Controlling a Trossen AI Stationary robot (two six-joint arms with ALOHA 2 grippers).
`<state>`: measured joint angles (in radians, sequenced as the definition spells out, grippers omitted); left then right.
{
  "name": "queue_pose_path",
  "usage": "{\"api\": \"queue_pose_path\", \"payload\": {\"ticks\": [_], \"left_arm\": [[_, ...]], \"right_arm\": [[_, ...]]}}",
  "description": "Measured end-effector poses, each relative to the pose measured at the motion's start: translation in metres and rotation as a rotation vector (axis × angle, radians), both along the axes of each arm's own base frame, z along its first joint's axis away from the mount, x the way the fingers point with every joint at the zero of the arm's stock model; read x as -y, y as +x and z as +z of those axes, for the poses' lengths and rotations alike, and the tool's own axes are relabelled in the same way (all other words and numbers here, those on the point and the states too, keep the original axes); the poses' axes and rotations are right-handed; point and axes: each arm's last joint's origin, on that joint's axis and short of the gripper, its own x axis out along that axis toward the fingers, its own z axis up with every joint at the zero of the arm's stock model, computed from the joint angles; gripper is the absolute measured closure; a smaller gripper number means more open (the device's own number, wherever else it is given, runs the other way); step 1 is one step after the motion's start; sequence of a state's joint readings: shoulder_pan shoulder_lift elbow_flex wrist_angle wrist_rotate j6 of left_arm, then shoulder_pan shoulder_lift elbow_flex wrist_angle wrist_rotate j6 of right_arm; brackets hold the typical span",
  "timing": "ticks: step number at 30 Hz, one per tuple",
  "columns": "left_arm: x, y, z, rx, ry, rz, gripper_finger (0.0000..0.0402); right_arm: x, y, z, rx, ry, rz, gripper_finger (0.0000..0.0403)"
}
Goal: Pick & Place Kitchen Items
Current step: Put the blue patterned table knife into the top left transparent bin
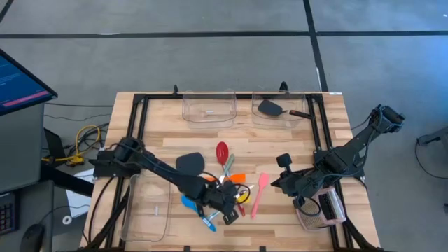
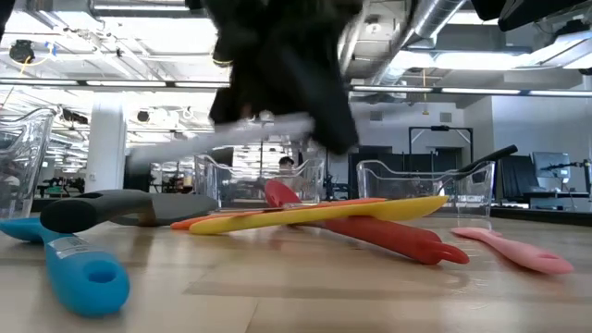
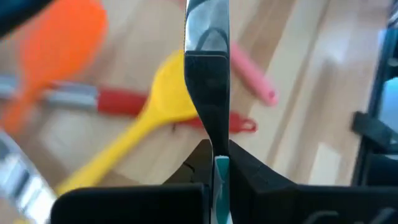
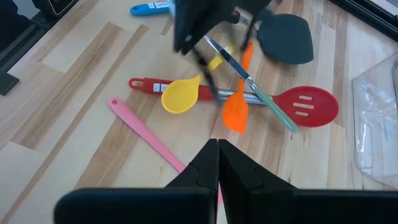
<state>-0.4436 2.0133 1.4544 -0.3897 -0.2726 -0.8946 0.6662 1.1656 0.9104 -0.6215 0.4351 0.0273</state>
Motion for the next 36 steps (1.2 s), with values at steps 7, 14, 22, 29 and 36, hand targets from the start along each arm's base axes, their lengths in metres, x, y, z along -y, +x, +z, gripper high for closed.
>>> {"api": "queue_pose_path", "payload": {"ticks": [7, 14, 22, 29, 36], "left_arm": [[-0.006, -0.023, 0.075, 0.227, 0.186, -0.003, 0.0397], [-0.008, -0.052, 0.128, 0.374, 0.391, 0.009, 0.0398], [-0.008, -0.058, 0.136, 0.369, 0.515, -0.056, 0.0397], [-0.024, -0.059, 0.139, 0.308, 0.606, -0.094, 0.0397], [-0.076, -0.064, 0.149, 0.181, 0.658, -0.001, 0.0397]], "right_arm": [[0.000, 0.000, 0.000, -0.003, -0.002, 0.002, 0.0403], [0.000, -0.001, 0.000, -0.003, -0.002, 0.003, 0.0403], [-0.001, 0.000, 0.000, 0.004, 0.005, 0.003, 0.0403], [-0.003, 0.002, 0.003, 0.036, 0.029, 0.003, 0.0403], [-0.002, 0.003, 0.004, 0.046, 0.032, 0.002, 0.0403]]}}
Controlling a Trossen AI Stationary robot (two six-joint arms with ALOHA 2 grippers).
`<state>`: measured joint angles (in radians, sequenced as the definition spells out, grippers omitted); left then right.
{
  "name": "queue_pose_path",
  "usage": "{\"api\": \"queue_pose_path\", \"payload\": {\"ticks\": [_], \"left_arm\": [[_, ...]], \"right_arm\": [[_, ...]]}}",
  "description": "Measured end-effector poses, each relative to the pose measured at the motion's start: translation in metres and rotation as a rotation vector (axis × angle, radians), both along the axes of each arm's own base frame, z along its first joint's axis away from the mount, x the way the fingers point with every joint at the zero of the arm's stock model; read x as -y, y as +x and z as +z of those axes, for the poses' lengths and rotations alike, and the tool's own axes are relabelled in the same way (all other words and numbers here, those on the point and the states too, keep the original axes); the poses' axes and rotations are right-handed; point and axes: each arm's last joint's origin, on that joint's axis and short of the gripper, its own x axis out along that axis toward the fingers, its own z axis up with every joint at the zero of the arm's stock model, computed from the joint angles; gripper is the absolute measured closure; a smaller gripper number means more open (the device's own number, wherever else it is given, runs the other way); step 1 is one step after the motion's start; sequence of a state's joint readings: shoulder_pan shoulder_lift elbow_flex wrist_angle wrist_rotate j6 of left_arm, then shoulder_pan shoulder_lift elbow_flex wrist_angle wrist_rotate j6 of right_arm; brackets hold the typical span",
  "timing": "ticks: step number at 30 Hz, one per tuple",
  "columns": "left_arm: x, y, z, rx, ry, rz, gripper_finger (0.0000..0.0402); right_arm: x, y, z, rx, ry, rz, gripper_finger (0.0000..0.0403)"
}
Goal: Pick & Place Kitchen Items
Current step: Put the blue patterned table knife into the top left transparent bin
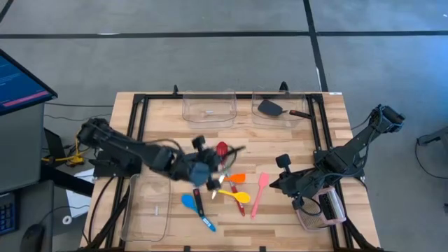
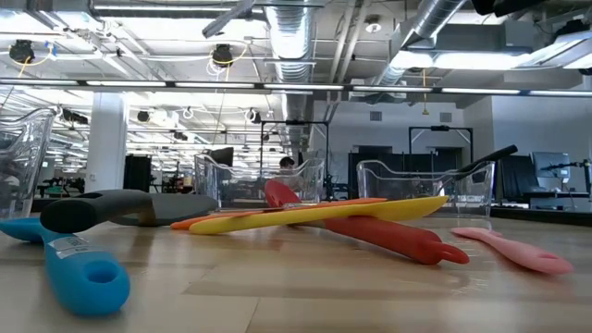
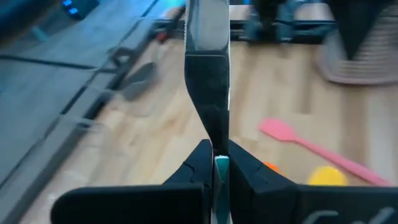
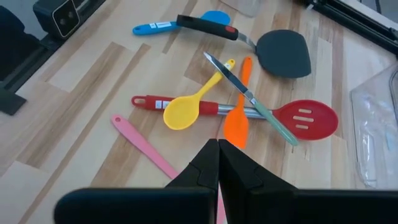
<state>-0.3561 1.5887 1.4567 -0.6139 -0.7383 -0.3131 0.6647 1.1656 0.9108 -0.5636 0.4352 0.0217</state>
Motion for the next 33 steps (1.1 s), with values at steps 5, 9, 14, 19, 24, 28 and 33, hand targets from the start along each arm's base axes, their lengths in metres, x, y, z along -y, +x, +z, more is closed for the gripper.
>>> {"api": "queue_pose_path", "payload": {"ticks": [5, 9, 14, 19, 24, 28, 33], "left_arm": [[-0.049, 0.005, 0.009, -0.022, 0.030, 0.068, 0.0396], [-0.092, 0.009, 0.009, -0.070, 0.043, 0.111, 0.0397], [-0.142, 0.006, -0.002, -0.151, 0.075, 0.190, 0.0396], [-0.181, -0.004, -0.016, -0.215, 0.079, 0.293, 0.0396], [-0.219, -0.014, -0.034, -0.216, -0.005, 0.330, 0.0396], [-0.243, -0.018, -0.046, -0.140, -0.039, 0.305, 0.0396], [-0.263, -0.027, -0.058, -0.112, -0.067, 0.313, 0.0396]], "right_arm": [[0.000, 0.000, 0.000, 0.001, -0.009, -0.003, 0.0403], [0.000, 0.000, 0.000, 0.000, -0.010, -0.004, 0.0403], [0.000, 0.000, -0.001, -0.003, -0.008, -0.008, 0.0403], [0.000, 0.000, 0.000, -0.003, -0.006, -0.009, 0.0403], [0.000, 0.000, 0.000, 0.001, -0.004, -0.010, 0.0403], [0.000, 0.000, 0.000, 0.006, -0.001, -0.011, 0.0403], [0.000, 0.000, 0.000, 0.008, 0.001, -0.011, 0.0403]]}}
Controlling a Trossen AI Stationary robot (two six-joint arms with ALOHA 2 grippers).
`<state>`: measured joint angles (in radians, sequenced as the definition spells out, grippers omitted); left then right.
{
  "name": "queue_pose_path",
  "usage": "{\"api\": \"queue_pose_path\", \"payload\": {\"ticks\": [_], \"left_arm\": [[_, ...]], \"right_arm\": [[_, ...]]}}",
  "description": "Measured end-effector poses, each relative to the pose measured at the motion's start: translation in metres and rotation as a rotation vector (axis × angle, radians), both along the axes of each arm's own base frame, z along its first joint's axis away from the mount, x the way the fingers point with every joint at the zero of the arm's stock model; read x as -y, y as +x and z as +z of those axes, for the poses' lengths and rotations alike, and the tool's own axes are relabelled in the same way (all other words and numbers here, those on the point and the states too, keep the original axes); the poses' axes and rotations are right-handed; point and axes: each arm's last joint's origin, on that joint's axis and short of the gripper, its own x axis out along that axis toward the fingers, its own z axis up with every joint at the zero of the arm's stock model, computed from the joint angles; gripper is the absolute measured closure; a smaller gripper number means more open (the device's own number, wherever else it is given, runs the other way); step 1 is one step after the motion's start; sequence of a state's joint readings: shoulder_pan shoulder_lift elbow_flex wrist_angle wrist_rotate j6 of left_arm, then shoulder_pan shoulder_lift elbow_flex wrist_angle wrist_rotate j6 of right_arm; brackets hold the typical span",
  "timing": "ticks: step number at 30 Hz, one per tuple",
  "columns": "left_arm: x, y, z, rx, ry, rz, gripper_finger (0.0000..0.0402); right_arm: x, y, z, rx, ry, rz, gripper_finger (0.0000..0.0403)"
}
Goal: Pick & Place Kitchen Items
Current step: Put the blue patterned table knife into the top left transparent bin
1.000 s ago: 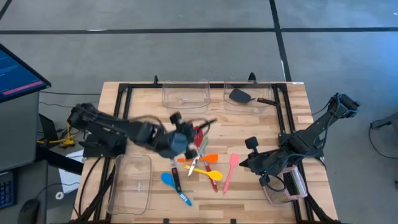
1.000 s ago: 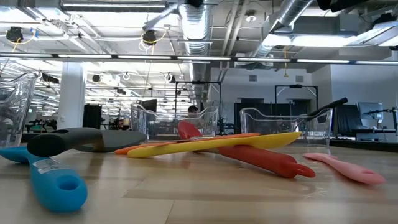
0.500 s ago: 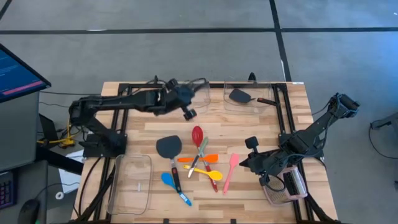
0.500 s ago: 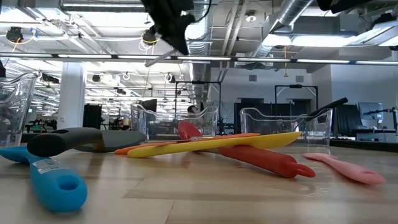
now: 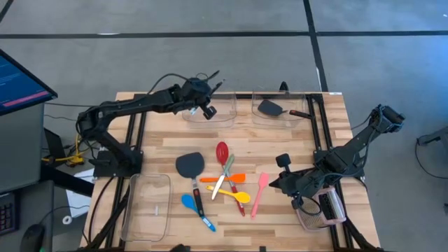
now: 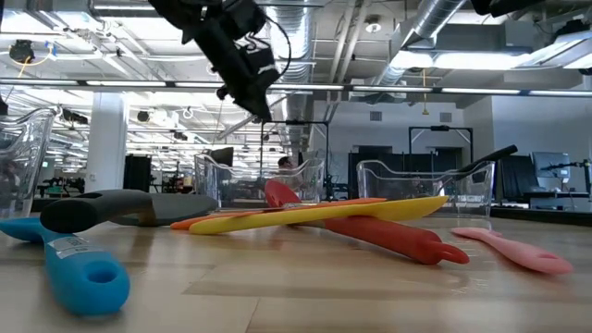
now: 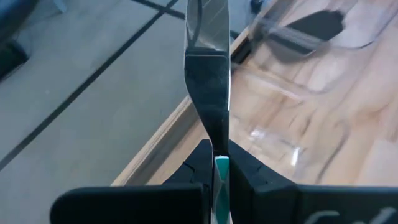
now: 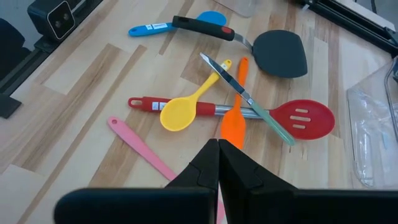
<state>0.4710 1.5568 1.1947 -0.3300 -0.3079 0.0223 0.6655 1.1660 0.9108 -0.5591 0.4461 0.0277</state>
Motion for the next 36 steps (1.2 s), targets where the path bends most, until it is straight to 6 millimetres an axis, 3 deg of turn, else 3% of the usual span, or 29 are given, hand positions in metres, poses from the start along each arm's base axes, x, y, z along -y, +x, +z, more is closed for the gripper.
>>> {"api": "queue_pose_path", "payload": {"ticks": [13, 24, 36], "left_arm": [[-0.030, -0.017, -0.037, -0.011, -0.015, 0.012, 0.0396], [-0.048, -0.002, -0.083, -0.077, -0.075, -0.069, 0.0396], [-0.051, 0.003, -0.109, -0.110, -0.158, -0.116, 0.0396]], "right_arm": [[-0.001, 0.002, 0.002, 0.023, 0.019, -0.001, 0.0403], [0.000, 0.003, 0.002, 0.023, 0.046, -0.031, 0.0403], [0.015, 0.012, 0.002, 0.022, 0.036, -0.096, 0.0403]]}}
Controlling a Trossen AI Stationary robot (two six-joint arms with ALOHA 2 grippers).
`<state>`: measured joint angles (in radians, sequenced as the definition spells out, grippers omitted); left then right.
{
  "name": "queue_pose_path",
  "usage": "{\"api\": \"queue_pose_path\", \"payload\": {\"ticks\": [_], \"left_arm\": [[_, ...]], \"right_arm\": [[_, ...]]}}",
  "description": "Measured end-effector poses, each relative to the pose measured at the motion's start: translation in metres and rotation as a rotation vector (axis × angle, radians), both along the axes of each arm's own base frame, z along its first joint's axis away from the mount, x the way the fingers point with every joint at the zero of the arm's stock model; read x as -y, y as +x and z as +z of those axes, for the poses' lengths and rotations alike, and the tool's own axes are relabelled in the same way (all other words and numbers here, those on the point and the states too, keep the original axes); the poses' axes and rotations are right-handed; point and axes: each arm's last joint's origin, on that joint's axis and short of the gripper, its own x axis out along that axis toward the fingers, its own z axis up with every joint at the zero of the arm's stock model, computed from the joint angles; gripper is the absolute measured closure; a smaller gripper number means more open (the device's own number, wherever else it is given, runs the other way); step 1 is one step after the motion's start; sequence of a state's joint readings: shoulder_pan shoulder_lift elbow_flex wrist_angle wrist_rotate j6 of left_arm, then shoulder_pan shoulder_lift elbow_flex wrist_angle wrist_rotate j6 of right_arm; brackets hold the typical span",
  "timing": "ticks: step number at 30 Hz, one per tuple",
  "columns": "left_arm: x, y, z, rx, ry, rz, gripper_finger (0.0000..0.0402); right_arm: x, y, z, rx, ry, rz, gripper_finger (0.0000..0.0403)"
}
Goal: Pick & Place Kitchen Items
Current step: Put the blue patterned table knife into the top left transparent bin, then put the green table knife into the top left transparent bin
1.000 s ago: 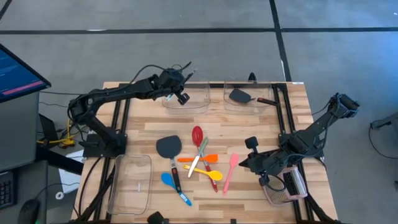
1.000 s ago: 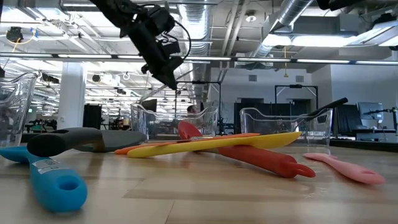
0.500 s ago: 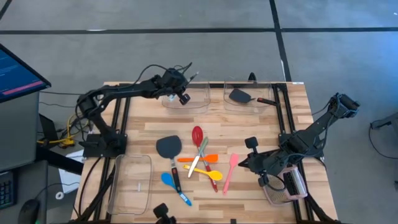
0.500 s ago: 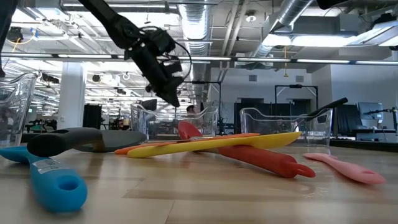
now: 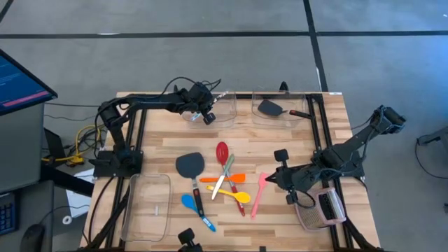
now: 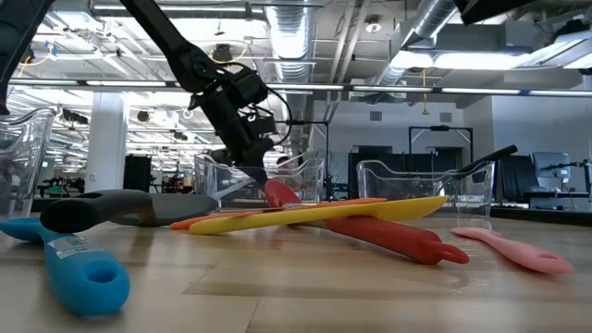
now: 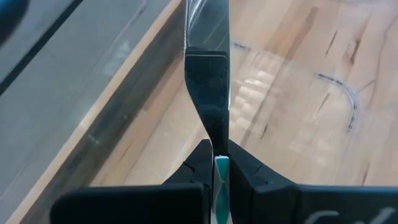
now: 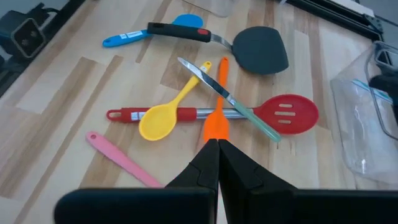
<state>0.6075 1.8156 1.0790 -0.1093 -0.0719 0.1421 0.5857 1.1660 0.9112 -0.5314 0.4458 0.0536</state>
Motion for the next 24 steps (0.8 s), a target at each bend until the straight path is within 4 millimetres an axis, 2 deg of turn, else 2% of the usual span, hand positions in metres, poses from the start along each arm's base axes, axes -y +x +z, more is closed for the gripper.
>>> {"api": "queue_pose_path", "payload": {"ticks": [12, 21, 24], "left_arm": [[-0.0013, 0.0003, 0.0002, 0.016, -0.004, 0.017, 0.0387], [-0.0014, 0.0005, 0.0004, 0.026, -0.010, 0.029, 0.0331], [-0.0017, 0.0007, 0.0006, 0.030, -0.009, 0.032, 0.0325]], "right_arm": [[0.0048, 0.0016, -0.0010, -0.014, -0.006, -0.019, 0.0403], [0.0033, 0.0012, -0.0015, -0.034, 0.031, 0.013, 0.0403], [0.0032, 0.0011, -0.0015, -0.035, 0.043, 0.004, 0.0403]]}}
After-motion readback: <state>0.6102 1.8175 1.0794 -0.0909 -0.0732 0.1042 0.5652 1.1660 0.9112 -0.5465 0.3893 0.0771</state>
